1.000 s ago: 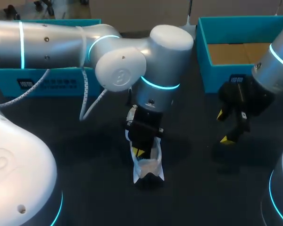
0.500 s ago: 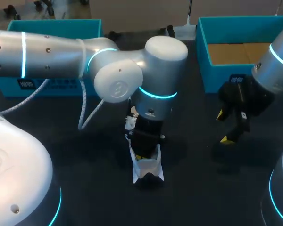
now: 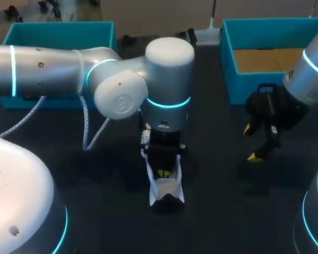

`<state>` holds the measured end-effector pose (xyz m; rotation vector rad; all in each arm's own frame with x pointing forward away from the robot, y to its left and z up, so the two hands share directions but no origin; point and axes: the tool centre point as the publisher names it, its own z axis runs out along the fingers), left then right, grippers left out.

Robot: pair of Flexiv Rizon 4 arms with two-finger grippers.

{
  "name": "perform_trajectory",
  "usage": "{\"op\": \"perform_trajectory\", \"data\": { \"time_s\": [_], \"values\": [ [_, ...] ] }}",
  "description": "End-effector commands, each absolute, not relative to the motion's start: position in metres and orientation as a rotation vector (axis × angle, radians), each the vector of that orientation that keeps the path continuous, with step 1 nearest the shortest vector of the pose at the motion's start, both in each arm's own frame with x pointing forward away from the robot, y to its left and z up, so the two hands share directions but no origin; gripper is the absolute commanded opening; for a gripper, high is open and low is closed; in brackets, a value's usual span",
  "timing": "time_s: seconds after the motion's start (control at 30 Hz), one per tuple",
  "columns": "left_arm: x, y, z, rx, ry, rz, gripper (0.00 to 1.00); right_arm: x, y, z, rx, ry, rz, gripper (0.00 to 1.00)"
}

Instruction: Take the shoe out of the shoebox, open the shoe tongue, remove and reinsert the insole, then place the shoe into the shoebox

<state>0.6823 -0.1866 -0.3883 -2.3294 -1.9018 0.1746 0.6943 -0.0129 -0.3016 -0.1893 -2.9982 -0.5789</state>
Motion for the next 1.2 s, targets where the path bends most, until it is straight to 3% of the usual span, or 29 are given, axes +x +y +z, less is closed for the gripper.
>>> {"op": "perform_trajectory", "data": {
  "time_s": [0.03, 0.63, 1.2],
  "values": [
    [0.682, -0.18, -0.362, -2.353, -1.924, 0.123, 0.0, 0.693, -0.012, -0.302, -0.192, -3.001, -0.574, 1.0],
    [0.684, -0.153, -0.388, -2.252, -1.889, -0.11, 0.0, 0.693, -0.012, -0.302, -0.192, -3.001, -0.574, 1.0],
    [0.681, -0.154, -0.428, -2.174, -2.072, 0.033, 0.0, 0.693, -0.012, -0.302, -0.192, -3.001, -0.574, 1.0]
  ]
}}
